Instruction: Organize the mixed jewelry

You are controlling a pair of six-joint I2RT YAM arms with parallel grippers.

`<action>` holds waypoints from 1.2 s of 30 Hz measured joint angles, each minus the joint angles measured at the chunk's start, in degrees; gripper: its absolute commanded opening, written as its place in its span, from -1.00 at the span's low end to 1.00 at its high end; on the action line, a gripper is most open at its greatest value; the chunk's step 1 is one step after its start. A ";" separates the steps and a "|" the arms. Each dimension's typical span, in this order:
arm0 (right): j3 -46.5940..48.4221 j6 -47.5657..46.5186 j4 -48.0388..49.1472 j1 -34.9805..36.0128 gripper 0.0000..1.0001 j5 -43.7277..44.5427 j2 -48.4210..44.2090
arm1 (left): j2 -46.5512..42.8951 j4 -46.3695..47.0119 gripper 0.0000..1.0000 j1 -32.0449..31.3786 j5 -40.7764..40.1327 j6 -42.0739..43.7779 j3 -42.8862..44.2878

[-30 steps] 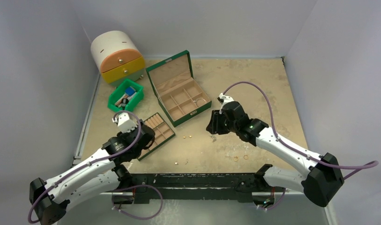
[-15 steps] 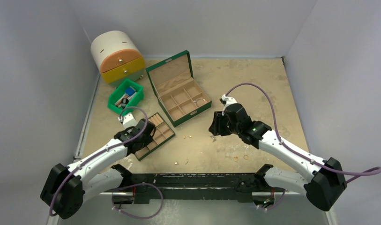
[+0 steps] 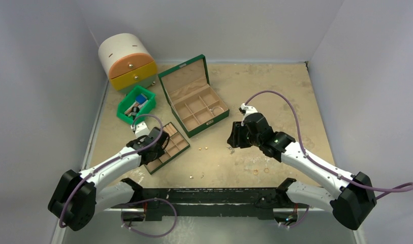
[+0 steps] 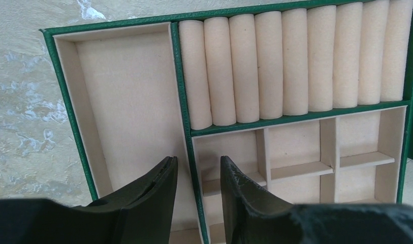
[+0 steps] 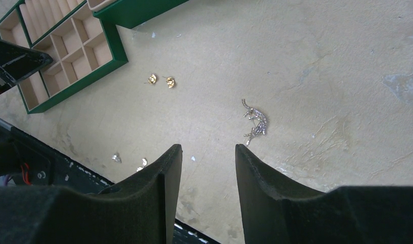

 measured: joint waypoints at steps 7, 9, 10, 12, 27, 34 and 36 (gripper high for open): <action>0.00 -0.02 0.00 0.00 -0.08 -0.07 0.20 | 0.00 0.00 -0.67 0.28 -0.33 0.83 0.00; 0.00 -0.02 0.00 0.00 -0.08 -0.09 0.22 | 0.00 -0.02 -0.75 0.31 -0.44 0.94 0.00; 0.00 -0.02 -0.02 0.00 -0.08 -0.09 0.22 | 0.00 -0.02 -0.77 0.31 -0.48 0.96 0.00; 0.00 0.00 -0.02 0.00 -0.08 -0.09 0.22 | 0.00 -0.07 -0.78 0.31 -0.59 0.98 -0.02; 0.00 0.15 -1.46 0.00 -0.09 -0.26 -1.20 | -0.31 0.22 -1.00 0.35 -1.81 0.70 -0.39; 0.00 0.20 -2.12 0.00 -0.09 0.09 -4.39 | -3.76 -4.17 -1.00 0.35 -1.46 0.22 0.20; 0.00 0.20 -2.69 0.00 -0.09 0.70 -4.79 | -4.70 -6.05 -1.00 0.35 -1.20 0.09 1.29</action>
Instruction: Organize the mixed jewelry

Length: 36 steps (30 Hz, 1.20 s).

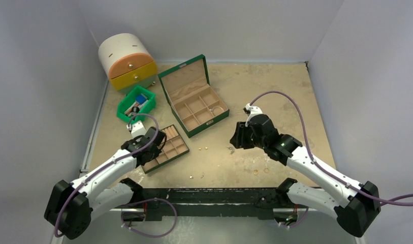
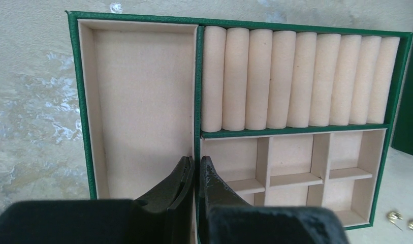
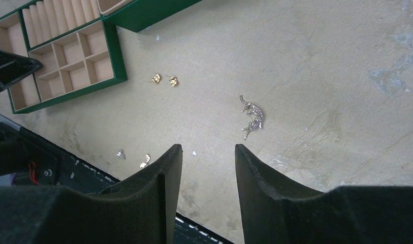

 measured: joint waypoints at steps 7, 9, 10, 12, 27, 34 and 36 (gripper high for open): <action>0.00 0.00 -0.76 0.00 -0.09 1.20 -1.75 | -3.54 -5.97 -1.00 0.00 1.38 -1.27 5.07; 0.02 -0.02 -0.85 0.00 -0.09 1.68 -1.84 | -4.37 -8.09 -1.00 0.00 1.46 -1.33 7.08; 0.04 -0.02 -0.92 0.00 -0.09 1.81 -1.84 | -4.83 -9.27 -1.00 0.00 1.49 -1.31 8.33; 0.20 -0.04 -1.29 0.00 -0.09 1.88 -1.86 | -5.55 -11.56 -1.00 0.00 1.62 -1.31 10.99; 5.20 0.61 -7.43 0.00 -0.06 8.15 -5.79 | 1.51 -11.72 -1.00 -0.02 10.14 -0.81 26.27; 5.27 2.73 -12.63 0.00 -0.04 13.90 -8.20 | 11.54 -4.57 -1.00 -1.99 11.98 -1.31 30.58; 5.27 3.30 -13.57 0.00 -0.04 14.53 -8.98 | 14.84 -3.30 -1.00 -3.61 11.76 -1.44 33.51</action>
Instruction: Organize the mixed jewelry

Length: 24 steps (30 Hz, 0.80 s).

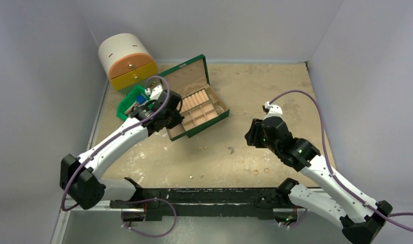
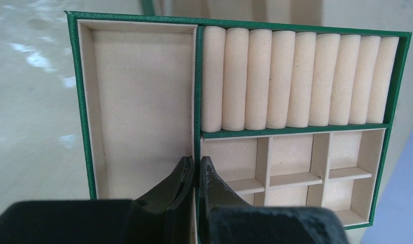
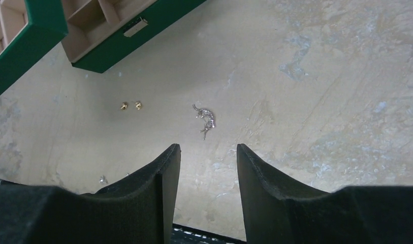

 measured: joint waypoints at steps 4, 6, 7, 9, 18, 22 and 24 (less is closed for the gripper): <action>0.00 1.25 -1.44 0.00 -0.04 1.27 -2.01 | 5.92 4.48 -1.00 -3.06 -0.04 -0.55 5.09; 0.00 1.70 -1.86 0.00 -0.03 1.51 -2.54 | 8.41 6.67 -1.00 -3.98 0.00 -0.94 6.71; 0.00 1.97 -1.99 0.00 -0.03 1.68 -2.73 | 9.81 7.74 -1.00 -4.17 0.02 -1.05 7.48; 0.00 2.43 -2.45 0.00 -0.03 2.08 -3.10 | 12.74 9.86 -1.00 -4.28 0.00 -1.33 8.87; 0.00 3.85 -5.42 0.00 -0.03 2.34 -5.01 | 25.05 15.08 -1.00 -4.31 -1.64 -1.29 15.13; 0.15 3.91 -6.86 0.00 -0.02 2.38 -6.01 | 27.06 16.39 -1.00 -4.31 -4.13 -1.25 15.82; 0.28 4.00 -7.56 0.00 -0.02 2.40 -6.49 | 27.85 16.83 -1.00 -4.31 -5.77 -1.22 16.15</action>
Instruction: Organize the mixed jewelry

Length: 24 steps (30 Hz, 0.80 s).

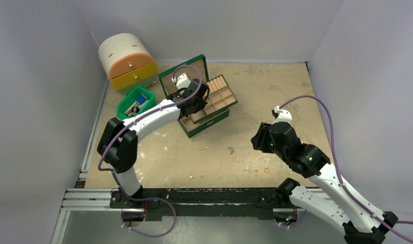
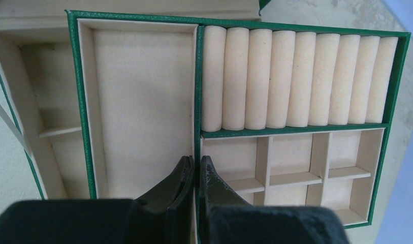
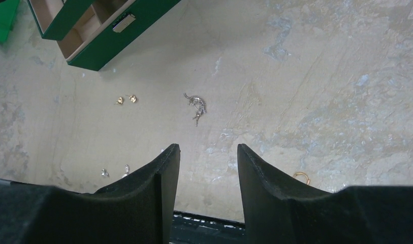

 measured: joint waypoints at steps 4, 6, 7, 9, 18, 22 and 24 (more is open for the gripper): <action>0.26 0.26 -1.03 0.00 -0.01 0.02 -0.66 | 0.50 0.50 -1.00 0.02 -2.34 -0.07 0.11; 0.37 0.26 -1.31 0.00 0.00 0.33 -0.72 | 0.50 0.81 -1.00 0.09 -2.95 -0.11 0.11; 0.44 0.26 -1.46 0.00 0.00 0.44 -0.72 | 0.50 1.01 -1.00 0.15 -3.15 -0.13 0.09; 0.63 0.26 -1.90 0.00 0.02 0.87 -0.72 | 0.50 1.90 -1.00 0.50 -3.34 -0.17 -0.26; 0.70 0.31 -2.14 0.00 0.02 1.33 -0.61 | 0.50 3.28 -1.00 2.71 -3.37 -1.03 -4.48; 0.70 0.48 -2.14 0.00 0.02 1.29 -0.59 | 0.50 3.89 -1.00 2.71 -3.17 -1.79 -5.73; 0.70 0.63 -2.12 0.00 0.02 1.27 -0.59 | 0.50 4.59 -1.00 2.67 -2.99 -2.27 -6.62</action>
